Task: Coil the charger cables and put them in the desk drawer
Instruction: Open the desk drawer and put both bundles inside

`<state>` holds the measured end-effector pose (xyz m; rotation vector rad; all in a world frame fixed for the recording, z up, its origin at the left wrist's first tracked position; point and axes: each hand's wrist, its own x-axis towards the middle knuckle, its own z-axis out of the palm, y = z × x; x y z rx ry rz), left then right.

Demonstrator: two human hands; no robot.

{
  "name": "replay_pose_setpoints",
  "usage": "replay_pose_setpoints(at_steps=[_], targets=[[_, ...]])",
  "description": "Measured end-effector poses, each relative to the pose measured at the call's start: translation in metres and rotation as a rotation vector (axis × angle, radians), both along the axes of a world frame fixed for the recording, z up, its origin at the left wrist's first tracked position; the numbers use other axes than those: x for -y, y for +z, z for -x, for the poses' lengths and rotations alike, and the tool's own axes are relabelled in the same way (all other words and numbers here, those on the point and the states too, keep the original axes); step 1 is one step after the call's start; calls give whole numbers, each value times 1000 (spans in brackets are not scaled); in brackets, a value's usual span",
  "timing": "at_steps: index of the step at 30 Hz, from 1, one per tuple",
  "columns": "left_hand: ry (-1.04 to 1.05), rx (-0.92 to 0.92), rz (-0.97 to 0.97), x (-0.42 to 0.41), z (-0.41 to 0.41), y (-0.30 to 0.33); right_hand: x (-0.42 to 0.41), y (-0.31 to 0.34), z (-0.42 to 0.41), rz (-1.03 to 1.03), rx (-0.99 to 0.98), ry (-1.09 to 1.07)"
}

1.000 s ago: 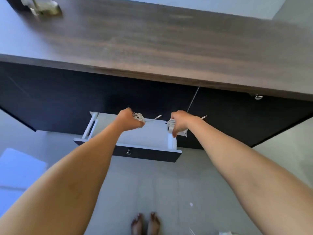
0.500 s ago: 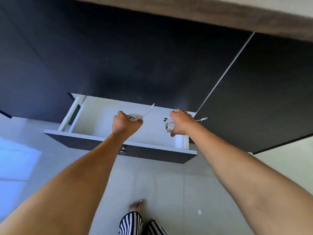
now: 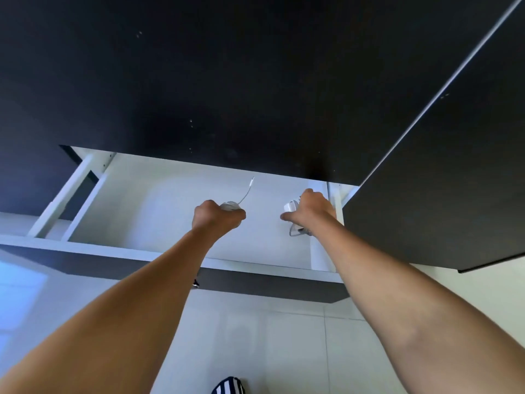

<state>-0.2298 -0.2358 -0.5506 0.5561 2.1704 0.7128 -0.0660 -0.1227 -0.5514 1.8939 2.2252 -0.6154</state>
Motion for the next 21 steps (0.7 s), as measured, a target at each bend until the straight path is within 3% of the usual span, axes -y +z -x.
replay_pose_setpoints(at_steps=[13,21], targets=[[-97,0,15,-41,1,-39,-38,-56,17,-116,-2,-175],[-126,-5,51,-44,-12,-45,0,-18,3,-99,-29,-49]])
